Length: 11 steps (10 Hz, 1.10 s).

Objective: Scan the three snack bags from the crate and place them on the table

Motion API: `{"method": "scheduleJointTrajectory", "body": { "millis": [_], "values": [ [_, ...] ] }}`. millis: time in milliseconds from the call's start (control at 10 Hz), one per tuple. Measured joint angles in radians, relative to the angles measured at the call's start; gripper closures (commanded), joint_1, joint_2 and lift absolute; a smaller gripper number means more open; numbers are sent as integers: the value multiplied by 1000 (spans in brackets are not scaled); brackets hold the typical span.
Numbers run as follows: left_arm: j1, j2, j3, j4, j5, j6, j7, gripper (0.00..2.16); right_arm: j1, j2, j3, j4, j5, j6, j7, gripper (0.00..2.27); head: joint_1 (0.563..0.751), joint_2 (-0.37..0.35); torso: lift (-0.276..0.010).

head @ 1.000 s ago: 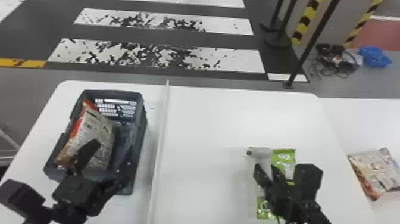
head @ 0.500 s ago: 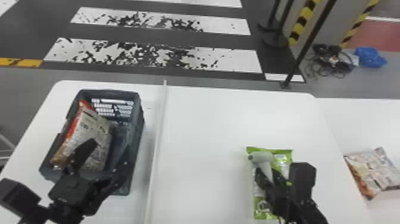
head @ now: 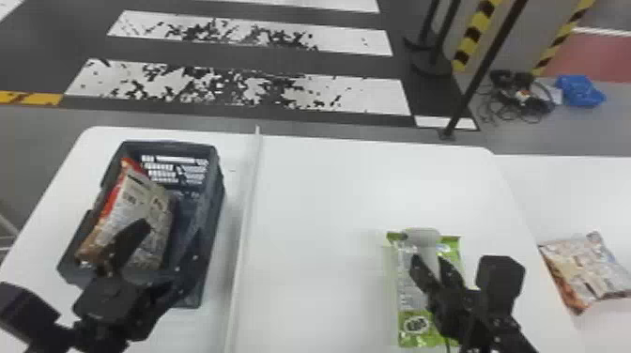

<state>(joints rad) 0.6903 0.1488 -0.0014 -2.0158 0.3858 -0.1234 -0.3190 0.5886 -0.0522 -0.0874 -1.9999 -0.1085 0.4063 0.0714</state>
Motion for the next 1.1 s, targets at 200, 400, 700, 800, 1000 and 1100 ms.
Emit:
{"method": "scheduleJointTrajectory", "body": {
  "millis": [200, 400, 700, 800, 1000, 1100],
  "values": [
    [5, 0, -1, -6, 0, -2, -3, 70, -9, -1, -119, -25, -104, 32, 54, 2199, 695, -184, -37],
    [12, 0, 1, -11, 0, -5, -6, 70, -71, -7, -266, 43, -162, 80, 135, 2199, 695, -261, -37],
    [19, 1, 2, -21, -1, -3, -12, 70, -140, -76, -413, 196, -202, 107, 208, 2199, 695, -350, -37],
    [20, 0, 2, -21, -1, -3, -12, 70, -164, -108, -441, 269, -211, 103, 250, 2199, 695, -350, -37],
    [20, 0, 1, -22, -3, -1, -12, 70, -199, -155, -457, 406, -212, 40, 286, 2199, 695, -350, -37],
    [20, 0, 1, -22, -4, 0, -12, 70, -209, -166, -454, 453, -205, 0, 290, 2196, 695, -350, -37]
  ]
}}
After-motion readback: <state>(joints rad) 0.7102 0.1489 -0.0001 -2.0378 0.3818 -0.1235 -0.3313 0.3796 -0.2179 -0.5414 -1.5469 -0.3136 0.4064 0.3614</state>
